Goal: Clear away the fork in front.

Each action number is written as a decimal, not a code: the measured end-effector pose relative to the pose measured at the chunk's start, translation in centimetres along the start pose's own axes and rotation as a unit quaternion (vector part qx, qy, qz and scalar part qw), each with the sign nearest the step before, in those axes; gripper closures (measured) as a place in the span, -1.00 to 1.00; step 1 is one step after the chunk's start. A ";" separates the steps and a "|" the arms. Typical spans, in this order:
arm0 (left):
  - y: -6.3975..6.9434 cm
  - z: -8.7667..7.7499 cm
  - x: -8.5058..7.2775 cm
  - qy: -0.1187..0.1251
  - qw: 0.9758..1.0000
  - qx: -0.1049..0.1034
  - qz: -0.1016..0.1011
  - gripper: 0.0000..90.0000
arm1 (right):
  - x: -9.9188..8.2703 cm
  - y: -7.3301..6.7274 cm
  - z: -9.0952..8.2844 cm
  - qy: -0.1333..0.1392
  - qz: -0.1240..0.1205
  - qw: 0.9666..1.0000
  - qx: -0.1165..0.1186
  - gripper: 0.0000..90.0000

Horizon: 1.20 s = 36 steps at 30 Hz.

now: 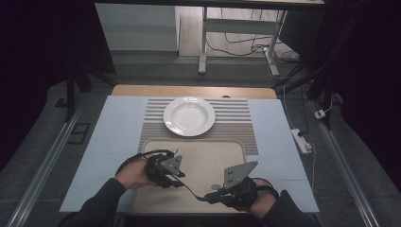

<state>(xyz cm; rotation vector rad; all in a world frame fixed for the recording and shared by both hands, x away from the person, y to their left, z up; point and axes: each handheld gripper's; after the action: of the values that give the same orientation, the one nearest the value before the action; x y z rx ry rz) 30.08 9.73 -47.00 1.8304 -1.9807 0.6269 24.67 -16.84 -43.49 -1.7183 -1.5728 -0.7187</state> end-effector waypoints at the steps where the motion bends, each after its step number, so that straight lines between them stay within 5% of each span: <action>1: 0.1 0.0 0.0 -0.002 1.000 0.000 0.006 0.49 | 0.0 0.0 0.0 -0.001 0.000 1.000 0.000 0.99; 9: 0.8 0.3 0.1 -0.012 0.998 -0.005 0.057 0.65 | -0.1 0.0 0.3 -0.010 -0.004 1.000 0.013 0.99; 14: 0.9 0.6 0.1 -0.021 0.997 -0.020 0.071 0.70 | -0.1 0.0 0.5 -0.016 -0.007 1.000 0.021 0.98; 19: 1.2 0.7 0.1 -0.030 0.993 -0.036 0.106 0.78 | -0.2 0.0 0.7 -0.021 -0.010 0.999 0.031 0.97; 23: 1.4 0.9 -0.1 -0.037 0.990 -0.067 0.117 0.89 | -0.4 0.2 0.5 -0.013 -0.010 1.000 0.014 0.86; 26: 1.5 1.0 -0.2 -0.035 0.989 -0.085 0.115 0.92 | -0.7 0.6 0.4 -0.001 -0.002 1.000 0.001 0.79; 32: 1.3 0.8 -0.4 -0.039 0.992 -0.086 0.082 0.92 | -0.9 0.8 0.1 0.007 0.004 1.000 -0.016 0.57; 36: 1.0 0.5 -0.7 -0.046 0.995 -0.083 0.027 0.92 | -1.1 0.9 -0.5 0.016 0.007 0.998 -0.055 0.31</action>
<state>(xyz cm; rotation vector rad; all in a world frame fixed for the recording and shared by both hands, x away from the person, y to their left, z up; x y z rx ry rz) 29.12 10.11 -47.90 1.7386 -2.0798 0.3856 25.50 -17.90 -44.13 -1.7858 -1.5230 -0.8352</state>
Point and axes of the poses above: each handheld gripper's, and its own axes: z roughly forward along the jaws, x roughly out of its top, y roughly to its right, and after that the axes turned 3 degrees about y, right-handed
